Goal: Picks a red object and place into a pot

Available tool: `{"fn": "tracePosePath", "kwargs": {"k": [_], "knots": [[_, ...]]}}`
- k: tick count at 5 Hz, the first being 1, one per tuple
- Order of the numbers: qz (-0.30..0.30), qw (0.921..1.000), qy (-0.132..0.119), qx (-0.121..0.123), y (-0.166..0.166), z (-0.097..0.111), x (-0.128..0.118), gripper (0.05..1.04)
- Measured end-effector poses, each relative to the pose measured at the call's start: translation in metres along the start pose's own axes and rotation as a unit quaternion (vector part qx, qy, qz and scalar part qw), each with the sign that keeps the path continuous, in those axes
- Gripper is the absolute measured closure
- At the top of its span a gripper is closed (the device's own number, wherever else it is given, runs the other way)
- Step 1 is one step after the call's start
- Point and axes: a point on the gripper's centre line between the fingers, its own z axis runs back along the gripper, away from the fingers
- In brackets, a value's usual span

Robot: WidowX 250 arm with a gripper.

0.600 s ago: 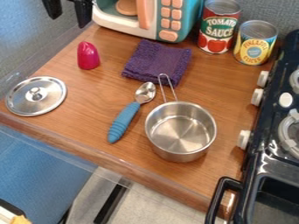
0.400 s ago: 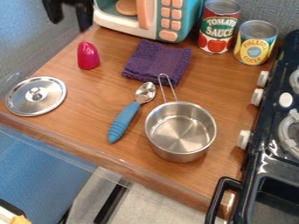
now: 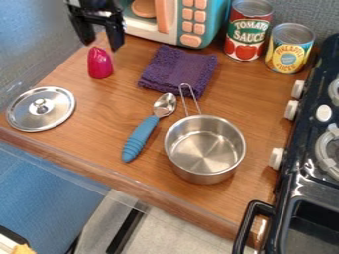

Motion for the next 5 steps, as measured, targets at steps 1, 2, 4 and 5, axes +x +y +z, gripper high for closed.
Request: {"fn": "tracePosePath", "kwargs": {"k": [1,2,4,5], "knots": [[-0.001,1.0,0.004,0.006,0.001,-0.011,0.004,0.083],[-0.002,0.9992,0.027,0.027,0.005,-0.018,0.0,0.083],[-0.019,0.9954,0.066,0.067,0.003,-0.018,-0.006,0.133],[-0.019,0.9933,0.085,0.077,0.002,-0.017,-0.01,0.412]]}}
